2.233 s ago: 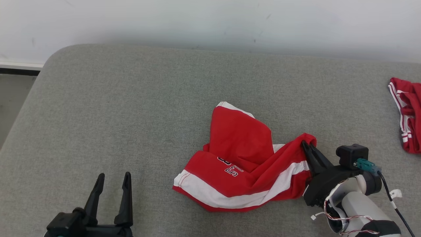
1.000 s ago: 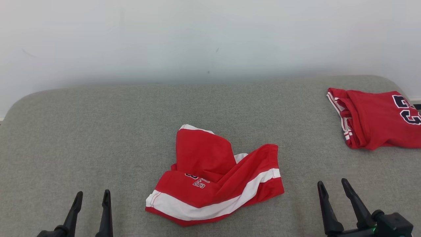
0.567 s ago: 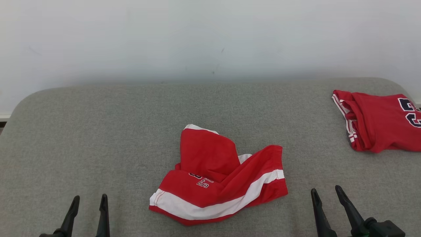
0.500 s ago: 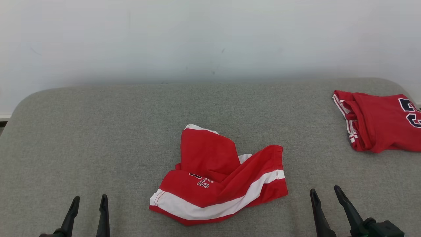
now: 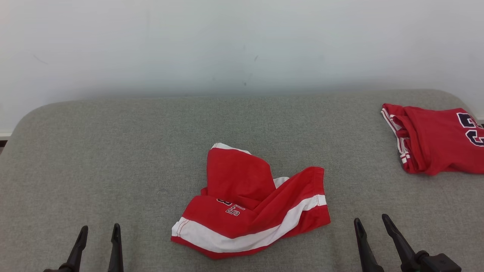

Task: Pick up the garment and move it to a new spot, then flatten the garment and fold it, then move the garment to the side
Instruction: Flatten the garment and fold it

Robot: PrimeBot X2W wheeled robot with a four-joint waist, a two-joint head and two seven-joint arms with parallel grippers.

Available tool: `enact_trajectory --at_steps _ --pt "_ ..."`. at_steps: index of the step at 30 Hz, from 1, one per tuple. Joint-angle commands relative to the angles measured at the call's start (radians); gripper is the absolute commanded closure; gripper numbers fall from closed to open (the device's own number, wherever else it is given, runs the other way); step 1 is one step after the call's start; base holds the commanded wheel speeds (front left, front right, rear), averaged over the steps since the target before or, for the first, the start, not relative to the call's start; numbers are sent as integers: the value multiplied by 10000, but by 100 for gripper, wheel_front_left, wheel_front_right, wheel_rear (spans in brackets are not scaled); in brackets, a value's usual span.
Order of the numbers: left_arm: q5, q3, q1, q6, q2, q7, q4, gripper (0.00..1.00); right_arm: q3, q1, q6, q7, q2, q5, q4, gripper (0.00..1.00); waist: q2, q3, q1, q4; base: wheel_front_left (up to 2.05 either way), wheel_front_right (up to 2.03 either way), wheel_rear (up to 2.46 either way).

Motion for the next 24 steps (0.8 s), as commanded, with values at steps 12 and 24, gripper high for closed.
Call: enact_trajectory --at_steps 12,24 --pt "-57 -144 -231 17 139 -4 37 0 114 -95 -30 -13 -63 40 66 0 0 74 1 46 0 0 0" --pt "-1103 -2669 -1720 17 1484 -4 990 0 1445 -1808 -30 13 -1096 474 1545 0 0 743 1 48 0 0 0"
